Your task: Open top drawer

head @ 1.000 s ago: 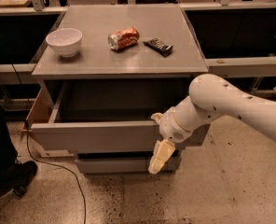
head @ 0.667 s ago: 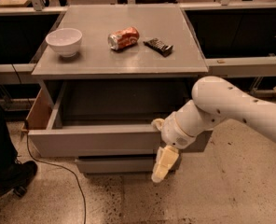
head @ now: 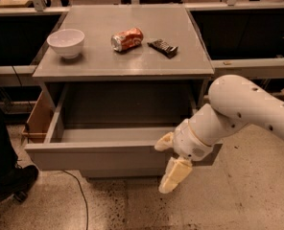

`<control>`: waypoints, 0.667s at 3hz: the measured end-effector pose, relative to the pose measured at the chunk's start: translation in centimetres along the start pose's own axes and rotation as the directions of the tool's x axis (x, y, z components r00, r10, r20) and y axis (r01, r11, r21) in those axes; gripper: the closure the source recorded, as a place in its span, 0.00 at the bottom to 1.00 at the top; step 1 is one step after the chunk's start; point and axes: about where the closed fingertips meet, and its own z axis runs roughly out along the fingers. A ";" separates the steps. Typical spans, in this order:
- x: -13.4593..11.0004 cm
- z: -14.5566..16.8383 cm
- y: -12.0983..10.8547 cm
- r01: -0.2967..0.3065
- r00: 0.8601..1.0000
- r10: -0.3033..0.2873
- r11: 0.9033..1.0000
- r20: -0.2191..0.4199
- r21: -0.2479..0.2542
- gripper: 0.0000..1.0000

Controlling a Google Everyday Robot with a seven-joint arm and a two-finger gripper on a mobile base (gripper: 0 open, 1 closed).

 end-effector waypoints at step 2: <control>-0.2 -2.9 1.2 0.000 1.000 0.000 1.000 -0.019 0.011 0.73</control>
Offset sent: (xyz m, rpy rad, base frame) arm 0.0059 -0.0291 0.0507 -0.0338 -0.0608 -0.0278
